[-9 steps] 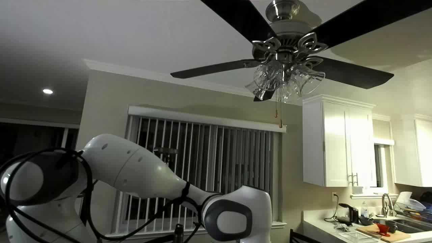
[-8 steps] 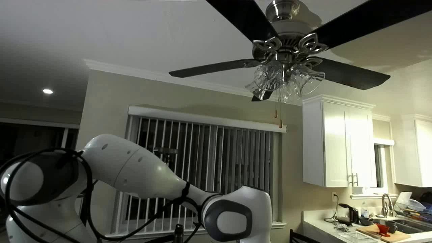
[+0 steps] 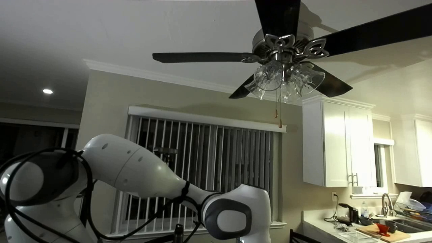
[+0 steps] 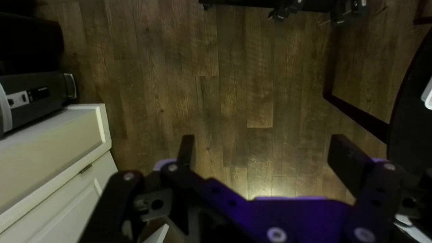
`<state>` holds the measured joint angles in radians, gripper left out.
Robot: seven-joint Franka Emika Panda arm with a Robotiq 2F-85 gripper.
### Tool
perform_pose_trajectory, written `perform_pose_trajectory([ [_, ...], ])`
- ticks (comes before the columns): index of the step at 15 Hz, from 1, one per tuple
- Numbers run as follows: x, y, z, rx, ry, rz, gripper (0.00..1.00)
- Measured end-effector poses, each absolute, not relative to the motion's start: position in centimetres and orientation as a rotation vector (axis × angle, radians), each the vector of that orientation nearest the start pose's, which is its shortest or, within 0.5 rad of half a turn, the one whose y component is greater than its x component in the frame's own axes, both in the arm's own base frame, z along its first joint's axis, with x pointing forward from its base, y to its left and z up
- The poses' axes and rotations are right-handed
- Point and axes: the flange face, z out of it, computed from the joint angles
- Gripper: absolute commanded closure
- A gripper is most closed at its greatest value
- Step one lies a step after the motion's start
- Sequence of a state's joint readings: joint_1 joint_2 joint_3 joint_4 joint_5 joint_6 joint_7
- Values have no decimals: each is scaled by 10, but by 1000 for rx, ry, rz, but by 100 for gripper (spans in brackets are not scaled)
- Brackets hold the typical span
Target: Switch on the light
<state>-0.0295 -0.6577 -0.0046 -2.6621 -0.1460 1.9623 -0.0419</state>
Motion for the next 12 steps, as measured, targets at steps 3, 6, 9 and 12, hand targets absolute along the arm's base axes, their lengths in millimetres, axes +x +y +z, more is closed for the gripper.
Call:
perform_pose_trajectory([
  [3,349,16,450,-3236,-244,-125,0],
  [6,352,65,470,-3190,-424,-334,0],
  [9,346,116,500,-3134,-612,-521,0],
  [12,331,165,542,-3059,-785,-736,0],
])
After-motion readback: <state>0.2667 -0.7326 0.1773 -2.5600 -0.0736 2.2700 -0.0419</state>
